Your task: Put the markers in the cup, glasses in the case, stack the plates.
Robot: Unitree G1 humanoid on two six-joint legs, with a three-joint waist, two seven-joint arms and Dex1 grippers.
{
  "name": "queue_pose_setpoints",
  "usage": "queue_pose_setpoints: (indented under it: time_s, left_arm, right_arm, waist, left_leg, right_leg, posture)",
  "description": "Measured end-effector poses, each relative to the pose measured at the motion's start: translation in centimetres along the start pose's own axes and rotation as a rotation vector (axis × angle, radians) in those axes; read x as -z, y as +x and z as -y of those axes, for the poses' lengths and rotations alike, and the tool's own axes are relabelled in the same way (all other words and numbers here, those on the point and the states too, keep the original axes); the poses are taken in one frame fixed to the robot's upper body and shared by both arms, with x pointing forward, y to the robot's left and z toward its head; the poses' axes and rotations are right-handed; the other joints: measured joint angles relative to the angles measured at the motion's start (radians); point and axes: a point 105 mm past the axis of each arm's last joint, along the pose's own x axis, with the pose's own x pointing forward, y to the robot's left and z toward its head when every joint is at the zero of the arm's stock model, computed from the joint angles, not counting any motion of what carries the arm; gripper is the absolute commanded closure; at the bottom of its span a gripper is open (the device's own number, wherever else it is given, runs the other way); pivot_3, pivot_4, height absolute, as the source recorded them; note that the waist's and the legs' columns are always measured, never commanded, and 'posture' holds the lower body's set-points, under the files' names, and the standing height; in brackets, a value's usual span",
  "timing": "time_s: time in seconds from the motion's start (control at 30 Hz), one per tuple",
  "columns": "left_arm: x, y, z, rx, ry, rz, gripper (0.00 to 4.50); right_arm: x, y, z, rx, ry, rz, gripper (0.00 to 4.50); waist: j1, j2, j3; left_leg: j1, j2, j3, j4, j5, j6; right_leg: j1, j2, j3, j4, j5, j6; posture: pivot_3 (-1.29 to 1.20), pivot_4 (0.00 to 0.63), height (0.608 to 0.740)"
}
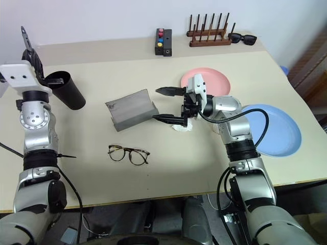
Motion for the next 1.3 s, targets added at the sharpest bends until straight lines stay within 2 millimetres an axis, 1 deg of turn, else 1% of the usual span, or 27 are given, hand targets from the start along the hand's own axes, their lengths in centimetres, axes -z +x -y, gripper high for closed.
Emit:
queue_pose_setpoints:
  time_s: [0.13,0.23,0.3,0.53,0.63,0.77,0.9,1.03,1.13,1.2,1.3]
  left_arm:
    - [-0.6,0.4,0.3,0.008,-0.009,0.035,4.4]
    - [-0.5,0.8,0.0,-0.012,-0.002,0.033,4.4]
    - [-0.6,1.2,0.1,-0.02,0.005,0.036,4.4]
    - [-0.4,2.1,-0.3,-0.085,0.071,0.02,4.4]
    - [-0.3,2.6,0.0,-0.089,0.085,0.013,4.4]
    - [0.3,2.8,0.3,-0.093,0.096,-0.016,4.4]
    - [1.2,3.0,0.1,-0.1,0.103,-0.056,4.4]
    - [2.2,2.6,0.1,-0.094,0.106,-0.093,4.4]
    - [2.9,2.4,-0.1,-0.09,0.113,-0.122,4.4]
    - [2.9,2.4,-0.2,-0.091,0.114,-0.123,4.4]
    - [2.9,2.4,-0.3,-0.092,0.108,-0.121,4.4]
  right_arm:
    - [0.0,-0.2,0.1,0.012,0.005,-0.005,0.0]
    - [0.2,-0.3,0.0,0.015,0.012,-0.007,0.0]
    - [0.3,-0.3,0.0,0.018,0.016,-0.008,0.0]
    - [0.3,-0.3,0.0,0.022,0.017,-0.008,0.0]
    - [0.4,-0.4,0.0,0.024,0.02,-0.009,0.0]
    - [0.4,-0.4,0.0,0.025,0.019,-0.008,0.0]
    - [0.4,-0.4,0.0,0.024,0.018,-0.007,0.0]
    - [0.4,-0.3,-0.1,0.019,0.012,0.0,0.0]
    - [0.3,-0.5,0.3,0.044,0.02,0.024,0.0]
    - [0.3,-0.8,0.6,0.067,0.025,0.033,0.0]
    - [0.1,-0.7,0.8,0.074,0.019,0.045,0.0]
  waist:
    - [-0.002,0.0,0.0]
    - [-0.001,0.0,0.0]
    - [0.0,0.0,0.0]
    - [-0.001,0.0,0.0]
    - [0.0,0.0,0.0]
    - [-0.001,0.0,0.0]
    - [-0.002,0.0,0.0]
    - [-0.003,0.0,0.0]
    - [-0.003,0.0,0.0]
    - [-0.002,0.0,0.0]
    - [-0.003,0.0,0.0]
  left_leg:
    - [0.0,0.0,0.0,0.0,0.0,0.0]
    - [0.0,0.0,0.0,0.0,0.0,0.0]
    - [0.0,0.0,0.0,0.0,0.0,0.0]
    - [0.0,0.0,0.0,0.0,0.0,0.0]
    - [0.0,0.0,0.0,0.0,0.0,0.0]
    - [0.0,0.0,0.0,0.0,0.0,0.0]
    - [0.0,0.0,0.0,0.0,0.0,0.0]
    - [0.0,0.0,0.0,0.0,0.0,0.0]
    - [0.0,0.0,0.0,0.0,0.0,0.0]
    - [0.0,0.0,0.0,0.0,0.0,0.0]
    - [0.0,0.0,0.0,0.0,0.0,0.0]
  right_leg:
    - [0.0,0.0,0.0,0.0,0.0,0.0]
    - [0.0,0.0,0.0,0.0,0.0,0.0]
    - [0.0,0.0,0.0,0.0,0.0,0.0]
    - [0.0,0.0,0.0,0.001,0.0,0.0]
    - [0.0,0.0,0.0,0.001,0.0,0.0]
    - [0.0,0.0,0.0,0.001,0.0,0.0]
    - [0.0,0.0,0.0,0.001,0.0,0.0]
    - [-0.001,0.0,0.0,0.001,0.0,0.0]
    - [-0.001,0.0,0.0,0.001,0.0,0.0]
    - [-0.001,0.0,0.0,0.001,0.0,0.0]
    - [-0.001,0.0,0.0,0.001,0.0,0.0]
  posture:
    - [0.0,0.15,0.74]
    - [0.0,0.15,0.74]
    - [0.0,0.15,0.74]
    - [0.0,0.15,0.74]
    - [0.0,0.15,0.74]
    - [0.0,0.15,0.74]
    - [0.0,0.15,0.74]
    - [0.0,0.15,0.74]
    - [0.0,0.15,0.74]
    - [0.0,0.15,0.74]
    - [0.0,0.15,0.74]
